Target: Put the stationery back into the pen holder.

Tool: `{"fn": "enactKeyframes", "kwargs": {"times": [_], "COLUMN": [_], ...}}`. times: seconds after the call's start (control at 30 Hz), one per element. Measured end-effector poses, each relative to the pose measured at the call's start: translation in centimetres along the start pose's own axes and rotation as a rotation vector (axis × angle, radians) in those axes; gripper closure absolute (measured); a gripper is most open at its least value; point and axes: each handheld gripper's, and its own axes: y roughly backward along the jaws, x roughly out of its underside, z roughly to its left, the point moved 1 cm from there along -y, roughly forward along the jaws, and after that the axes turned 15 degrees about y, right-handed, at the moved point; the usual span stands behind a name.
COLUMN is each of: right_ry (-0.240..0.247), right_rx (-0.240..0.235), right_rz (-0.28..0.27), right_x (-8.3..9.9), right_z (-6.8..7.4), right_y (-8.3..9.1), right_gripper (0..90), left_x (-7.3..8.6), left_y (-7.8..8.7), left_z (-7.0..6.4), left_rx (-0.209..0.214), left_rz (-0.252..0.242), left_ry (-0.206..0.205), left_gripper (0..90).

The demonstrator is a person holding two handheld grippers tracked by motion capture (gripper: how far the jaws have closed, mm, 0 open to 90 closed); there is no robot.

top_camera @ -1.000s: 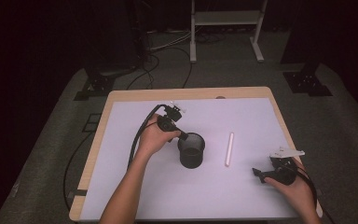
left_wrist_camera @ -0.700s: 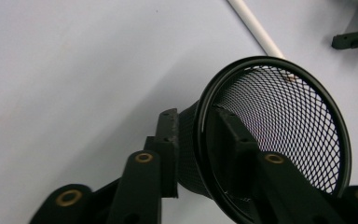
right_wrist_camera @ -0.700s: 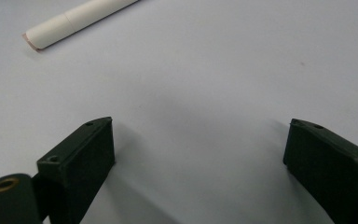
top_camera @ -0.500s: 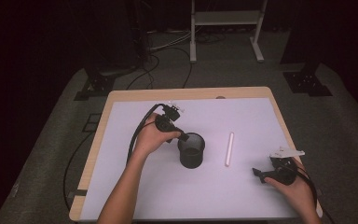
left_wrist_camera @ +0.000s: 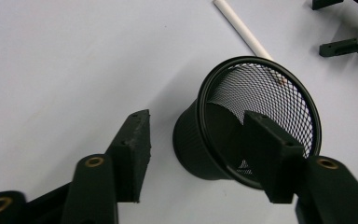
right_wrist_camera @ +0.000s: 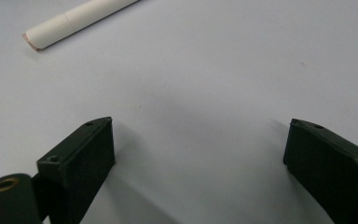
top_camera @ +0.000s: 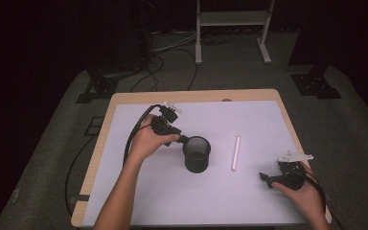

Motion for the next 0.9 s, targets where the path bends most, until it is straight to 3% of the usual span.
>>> {"fn": "enactKeyframes", "kwargs": {"times": [0.27, 0.67, 0.9], "right_ry": [0.002, 0.002, 0.003], "right_rx": [0.001, 0.003, 0.003], "right_rz": [-0.001, 0.001, 0.002], "right_x": [0.0, 0.0, 0.0], "right_z": [0.0, 0.0, 0.0], "right_y": [0.0, 0.0, 0.0], "right_gripper": [7.5, 7.6, 7.6], "left_x": [1.4, 4.2, 5.8], "left_y": [1.4, 3.0, 3.2], "left_z": [1.0, 2.9, 3.7], "left_rx": [-0.025, -0.072, -0.106], "left_rz": [-0.031, -0.071, -0.067], "left_ry": [0.000, 0.017, 0.010], "left_gripper": [30.9, 22.5, 19.3]}}
